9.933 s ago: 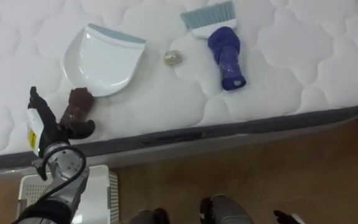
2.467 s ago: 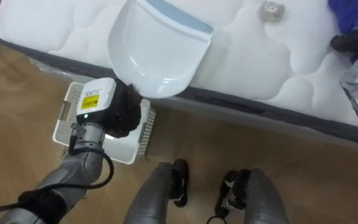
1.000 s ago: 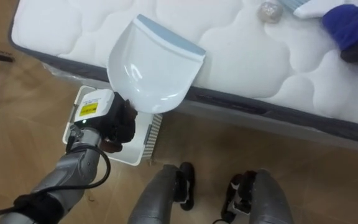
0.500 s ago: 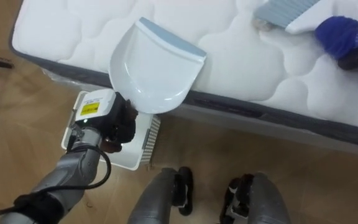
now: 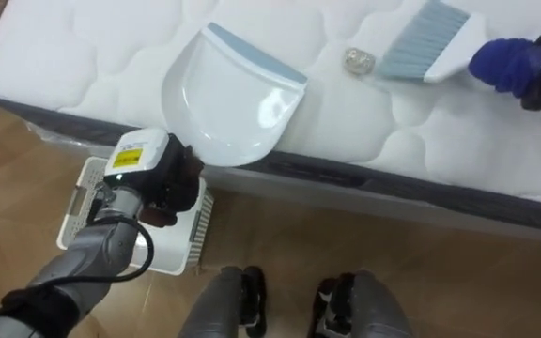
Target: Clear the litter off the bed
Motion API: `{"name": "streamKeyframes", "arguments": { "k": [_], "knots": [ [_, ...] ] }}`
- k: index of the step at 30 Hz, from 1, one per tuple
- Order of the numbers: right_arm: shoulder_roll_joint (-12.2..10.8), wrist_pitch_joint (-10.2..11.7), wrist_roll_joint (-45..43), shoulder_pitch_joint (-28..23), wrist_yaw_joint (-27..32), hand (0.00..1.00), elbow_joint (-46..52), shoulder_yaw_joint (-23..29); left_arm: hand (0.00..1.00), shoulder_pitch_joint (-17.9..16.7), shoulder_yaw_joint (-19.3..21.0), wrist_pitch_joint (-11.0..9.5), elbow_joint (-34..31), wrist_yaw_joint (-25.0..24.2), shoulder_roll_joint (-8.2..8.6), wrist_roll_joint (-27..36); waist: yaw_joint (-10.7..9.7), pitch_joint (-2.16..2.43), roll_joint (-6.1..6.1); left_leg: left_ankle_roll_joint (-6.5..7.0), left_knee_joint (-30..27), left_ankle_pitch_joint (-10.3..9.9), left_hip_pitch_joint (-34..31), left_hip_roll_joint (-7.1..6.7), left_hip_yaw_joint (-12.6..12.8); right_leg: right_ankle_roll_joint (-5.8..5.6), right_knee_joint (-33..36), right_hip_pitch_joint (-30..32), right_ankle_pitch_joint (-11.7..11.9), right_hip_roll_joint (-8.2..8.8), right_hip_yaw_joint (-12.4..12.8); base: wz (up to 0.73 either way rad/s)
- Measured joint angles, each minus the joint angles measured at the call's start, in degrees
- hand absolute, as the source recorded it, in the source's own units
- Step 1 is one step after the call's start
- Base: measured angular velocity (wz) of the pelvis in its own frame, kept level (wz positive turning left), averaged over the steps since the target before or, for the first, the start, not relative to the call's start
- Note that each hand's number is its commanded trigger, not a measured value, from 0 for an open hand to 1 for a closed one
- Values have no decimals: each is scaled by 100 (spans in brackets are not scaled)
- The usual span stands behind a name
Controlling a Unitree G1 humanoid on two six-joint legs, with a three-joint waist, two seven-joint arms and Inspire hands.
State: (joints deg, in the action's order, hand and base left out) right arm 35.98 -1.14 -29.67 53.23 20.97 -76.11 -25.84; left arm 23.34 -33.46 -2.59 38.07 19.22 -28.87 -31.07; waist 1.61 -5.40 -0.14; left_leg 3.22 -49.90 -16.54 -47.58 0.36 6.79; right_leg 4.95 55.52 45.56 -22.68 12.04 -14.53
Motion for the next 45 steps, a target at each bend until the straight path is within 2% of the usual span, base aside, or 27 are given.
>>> {"name": "streamKeyframes", "arguments": {
  "k": [1,3,6,13,16,18,22,25,29,33,36,39,42,45],
  "knots": [
    [18,0,-61,0,14,100,-2,0,100,2,4,-13,-33,-12,-37,-4,1,0,0,8,10,-1,7,-1,-1,-12,-21,-11,10,-4,0,-9],
    [102,-2,-293,1,17,100,-26,-2,100,2,4,-48,-223,-80,-262,-129,32,1,1,31,50,-4,47,-15,-2,-59,-92,-55,40,-14,10,0],
    [173,-22,-501,6,37,100,-27,-9,100,92,12,-77,-361,-141,-501,-361,83,-1,7,45,65,-11,101,-21,2,-84,-137,-125,54,-14,6,0],
    [226,-14,-1142,16,59,100,45,-113,100,322,30,-78,-365,-265,-600,-468,211,0,25,79,95,-31,227,-26,-2,-103,-171,-252,54,-16,-1,0],
    [345,8,-1535,100,59,100,47,-179,100,345,153,-118,-417,-405,-649,-618,255,2,28,85,123,-27,222,-28,1,-103,-174,-241,54,-9,-6,0],
    [479,22,-1679,230,65,100,46,-291,100,348,176,-154,-501,-486,-772,-734,284,3,29,85,129,-26,225,-28,3,-101,-179,-241,53,-9,-9,0],
    [534,-18,-1875,535,89,100,61,-681,100,349,175,-158,-557,-527,-983,-735,227,11,15,86,211,-6,258,-64,3,-102,-212,-255,54,18,-12,2],
    [534,-14,-2426,614,109,100,218,-909,100,345,175,-152,-549,-586,-1081,-739,180,12,10,92,345,37,389,-104,1,-113,-305,-394,60,51,-45,7],
    [543,-7,-3256,614,138,100,505,-1089,100,344,175,-147,-550,-614,-1096,-829,175,11,6,97,521,70,607,-120,-51,-160,-523,-660,88,34,-131,6],
    [651,0,-4030,619,247,100,959,-1315,100,347,174,-169,-619,-621,-1156,-1214,199,24,-18,99,575,71,629,-110,-84,-203,-660,-719,132,-14,-153,0],
    [709,7,-4444,619,301,100,1139,-1352,100,329,173,-236,-619,-665,-1289,-1255,211,26,-35,105,601,75,616,-119,-97,-216,-711,-734,143,-4,-193,1],
    [729,33,-4957,618,343,100,1201,-1355,100,325,173,-219,-620,-849,-1503,-1490,208,87,-133,107,613,76,616,-121,-125,-232,-788,-759,153,-13,-242,3],
    [771,32,-5128,618,346,100,1276,-1358,100,316,172,-147,-625,-960,-1530,-1589,198,108,-165,107,613,76,621,-122,-152,-239,-808,-796,157,-12,-290,7],
    [772,43,-5387,613,365,100,1390,-1576,100,277,143,-169,-672,-1057,-1529,-1597,177,102,-178,107,618,77,662,-121,-190,-239,-833,-864,157,-21,-323,4]
  ]
}}
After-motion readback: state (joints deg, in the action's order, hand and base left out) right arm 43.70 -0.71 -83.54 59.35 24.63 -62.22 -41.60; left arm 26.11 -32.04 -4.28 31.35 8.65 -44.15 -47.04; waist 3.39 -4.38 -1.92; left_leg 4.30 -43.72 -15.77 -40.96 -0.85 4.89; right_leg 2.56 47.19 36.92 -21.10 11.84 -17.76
